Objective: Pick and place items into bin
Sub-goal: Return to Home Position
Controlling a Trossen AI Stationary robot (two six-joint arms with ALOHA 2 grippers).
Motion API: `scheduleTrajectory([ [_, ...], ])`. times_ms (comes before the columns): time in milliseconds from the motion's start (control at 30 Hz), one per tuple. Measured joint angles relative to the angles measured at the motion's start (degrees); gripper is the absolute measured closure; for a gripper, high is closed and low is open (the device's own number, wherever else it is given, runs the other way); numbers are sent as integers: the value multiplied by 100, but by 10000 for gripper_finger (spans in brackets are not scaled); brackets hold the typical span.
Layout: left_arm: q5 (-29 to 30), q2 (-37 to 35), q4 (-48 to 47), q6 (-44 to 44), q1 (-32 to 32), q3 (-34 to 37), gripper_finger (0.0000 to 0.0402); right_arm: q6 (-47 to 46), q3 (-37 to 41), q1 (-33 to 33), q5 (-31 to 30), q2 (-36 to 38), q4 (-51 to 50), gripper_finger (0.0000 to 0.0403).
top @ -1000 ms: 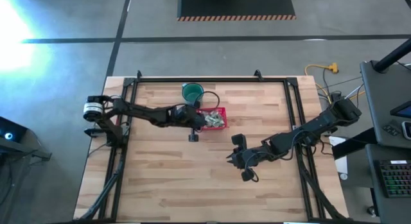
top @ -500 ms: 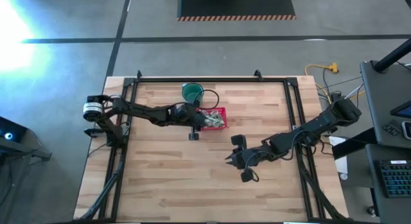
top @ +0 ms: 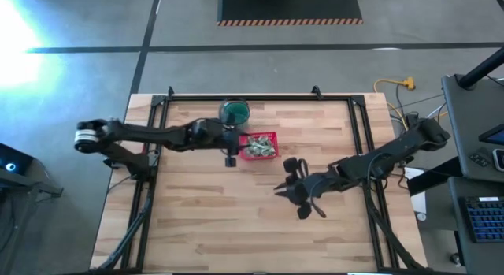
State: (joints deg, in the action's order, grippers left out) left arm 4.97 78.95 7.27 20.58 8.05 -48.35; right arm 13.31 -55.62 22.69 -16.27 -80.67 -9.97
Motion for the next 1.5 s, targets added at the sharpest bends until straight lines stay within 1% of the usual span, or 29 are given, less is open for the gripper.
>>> scheduleTrajectory([
  [100, 0, -510, 74, 146, 0, 130, 267, 160, 31, -187, -219, 228, -9, 346],
  [200, -11, -1075, 313, 228, 0, 370, 267, 386, 49, -473, -213, 514, 29, 346],
  [300, -15, -1573, 477, 234, 3, 612, 267, 589, 74, -800, -117, 813, 76, 346],
  [367, -15, -1901, 548, 266, 20, 797, 267, 730, 124, -1027, 48, 1009, 166, 346],
  [433, -15, -2208, 602, 275, 20, 949, 267, 812, 171, -1260, 352, 1185, 210, 346],
  [567, -19, -2831, 598, 220, 20, 1291, 267, 671, 292, -1715, 1016, 1527, 241, 346],
  [667, -22, -3276, 663, -7, 22, 1547, 267, 367, 476, -2001, 1053, 1800, 377, 346],
  [833, -28, -3938, 670, -493, 23, 1896, 267, 66, 1072, -2379, 1044, 2306, 1231, 346],
  [933, -28, -4259, 662, -708, 46, 2056, 267, -111, 1473, -2573, 1049, 2646, 1565, 346],
  [1067, -24, -4658, 358, -998, 62, 2167, 267, -420, 2018, -2769, 1040, 3088, 1965, 346],
  [1200, -28, -4974, 324, -1273, 61, 2359, 267, -679, 2483, -2922, 1038, 3544, 2148, 346],
  [1367, -26, -5276, 290, -1582, 61, 2721, 267, -916, 2995, -2963, 1035, 4139, 2283, 346],
  [1500, -34, -5428, 513, -1872, 57, 3094, 267, -1080, 3297, -2960, 1035, 4596, 2281, 346],
])
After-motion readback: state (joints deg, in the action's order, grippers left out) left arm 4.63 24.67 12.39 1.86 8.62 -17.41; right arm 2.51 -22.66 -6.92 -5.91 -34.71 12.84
